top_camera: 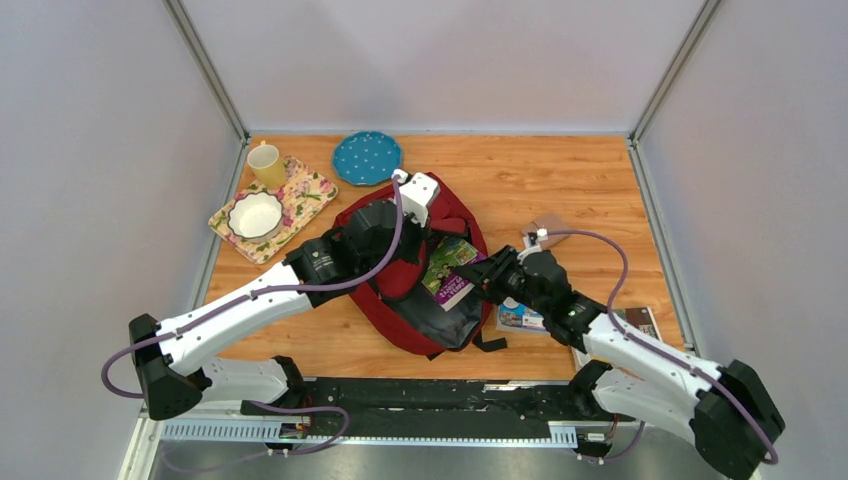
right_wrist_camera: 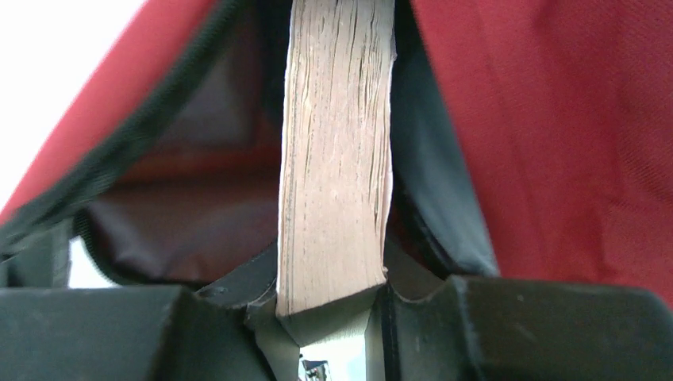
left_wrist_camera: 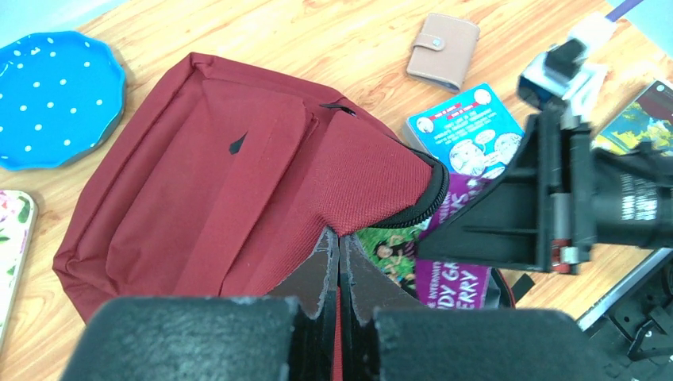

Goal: Pack the student bag
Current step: Place the book in the student bag, then pick up the book from the center of the board.

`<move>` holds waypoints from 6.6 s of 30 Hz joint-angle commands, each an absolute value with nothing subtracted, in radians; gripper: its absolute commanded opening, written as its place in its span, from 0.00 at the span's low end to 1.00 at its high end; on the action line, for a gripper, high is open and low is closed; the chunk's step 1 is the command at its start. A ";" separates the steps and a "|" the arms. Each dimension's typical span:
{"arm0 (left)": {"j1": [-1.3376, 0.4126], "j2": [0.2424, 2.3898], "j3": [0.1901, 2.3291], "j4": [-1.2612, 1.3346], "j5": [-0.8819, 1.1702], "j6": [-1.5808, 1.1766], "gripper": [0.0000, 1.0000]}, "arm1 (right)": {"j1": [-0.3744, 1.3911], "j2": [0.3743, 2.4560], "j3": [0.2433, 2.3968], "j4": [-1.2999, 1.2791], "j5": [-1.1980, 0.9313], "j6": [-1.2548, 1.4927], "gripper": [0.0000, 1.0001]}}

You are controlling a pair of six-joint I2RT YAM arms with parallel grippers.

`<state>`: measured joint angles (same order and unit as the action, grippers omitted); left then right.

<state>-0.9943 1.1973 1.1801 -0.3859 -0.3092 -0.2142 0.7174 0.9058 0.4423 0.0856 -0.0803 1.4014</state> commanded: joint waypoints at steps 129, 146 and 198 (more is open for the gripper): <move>-1.055 1.868 1.542 -0.271 0.325 -0.365 0.77 | -0.449 0.830 0.790 -1.436 0.456 1.094 0.92; -1.052 1.858 1.525 -0.273 0.325 -0.307 0.77 | -0.520 0.804 0.457 -0.885 0.190 1.025 0.97; -0.833 1.387 1.140 -0.006 0.241 -0.454 0.90 | -0.395 0.741 0.765 -0.301 -0.945 0.805 0.00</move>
